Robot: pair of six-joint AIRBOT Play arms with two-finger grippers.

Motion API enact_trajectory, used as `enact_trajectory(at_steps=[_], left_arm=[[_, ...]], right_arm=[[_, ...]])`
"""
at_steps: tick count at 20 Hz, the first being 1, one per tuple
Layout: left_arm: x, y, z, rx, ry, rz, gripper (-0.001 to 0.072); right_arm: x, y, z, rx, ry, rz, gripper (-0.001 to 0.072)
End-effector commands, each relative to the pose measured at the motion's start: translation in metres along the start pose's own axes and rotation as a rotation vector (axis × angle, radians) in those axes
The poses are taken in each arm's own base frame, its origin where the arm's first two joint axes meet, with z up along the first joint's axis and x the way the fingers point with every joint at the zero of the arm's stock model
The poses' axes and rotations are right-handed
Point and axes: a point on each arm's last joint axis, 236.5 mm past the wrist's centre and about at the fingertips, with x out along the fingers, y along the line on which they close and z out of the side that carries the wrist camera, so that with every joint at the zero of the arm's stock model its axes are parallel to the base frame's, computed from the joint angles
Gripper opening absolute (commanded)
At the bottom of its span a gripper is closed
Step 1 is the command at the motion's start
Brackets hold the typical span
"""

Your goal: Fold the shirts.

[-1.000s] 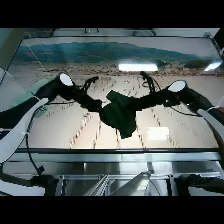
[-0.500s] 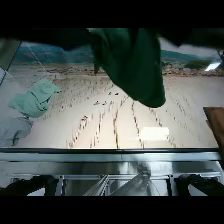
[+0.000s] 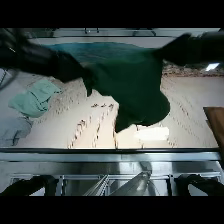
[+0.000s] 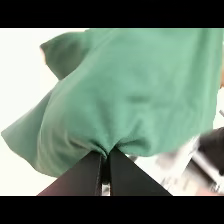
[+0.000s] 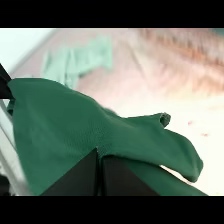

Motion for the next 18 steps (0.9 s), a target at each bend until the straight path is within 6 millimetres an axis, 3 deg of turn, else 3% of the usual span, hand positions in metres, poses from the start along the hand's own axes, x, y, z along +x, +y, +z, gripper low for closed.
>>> enact_trajectory(at_steps=[1, 2, 3, 4, 5, 6, 8, 9, 11, 13, 15, 18], left_arm=[[0.061, 0.061, -0.085, -0.169, 0.223, 0.030, 0.0023], [0.073, 0.075, -0.105, -0.221, 0.274, 0.025, 0.0023], [0.084, 0.090, -0.125, -0.284, 0.324, 0.022, 0.0023], [0.091, 0.102, -0.143, -0.336, 0.368, 0.016, 0.0022], [0.097, 0.112, -0.159, -0.376, 0.415, 0.003, 0.0023], [0.098, 0.118, -0.173, -0.411, 0.456, -0.013, 0.0052], [0.096, 0.132, -0.190, -0.491, 0.492, -0.029, 0.0621], [0.092, 0.139, -0.192, -0.528, 0.492, -0.040, 0.0716], [0.084, 0.156, -0.192, -0.573, 0.459, -0.026, 0.0716], [0.079, 0.171, -0.195, -0.611, 0.424, -0.003, 0.0716], [0.083, 0.179, -0.203, -0.638, 0.412, 0.015, 0.0715], [0.096, 0.185, -0.213, -0.639, 0.397, 0.042, 0.0714]], right_arm=[[0.048, -0.058, -0.076, 0.197, 0.197, -0.020, 0.0025], [0.062, -0.073, -0.096, 0.248, 0.230, -0.025, 0.0036], [0.074, -0.084, -0.114, 0.290, 0.267, -0.023, 0.0181], [0.081, -0.091, -0.130, 0.312, 0.311, -0.012, 0.0477], [0.085, -0.100, -0.144, 0.327, 0.358, -0.017, 0.0627], [0.084, -0.113, -0.156, 0.343, 0.396, -0.046, 0.0625], [0.066, -0.146, -0.174, 0.362, 0.453, -0.154, 0.0624], [0.052, -0.164, -0.183, 0.374, 0.482, -0.214, 0.0624], [0.021, -0.191, -0.201, 0.421, 0.532, -0.295, 0.0624], [0.004, -0.209, -0.218, 0.508, 0.525, -0.330, 0.0624], [-0.001, -0.216, -0.244, 0.580, 0.539, -0.339, 0.0624], [0.011, -0.218, -0.282, 0.648, 0.565, -0.337, 0.0624]])
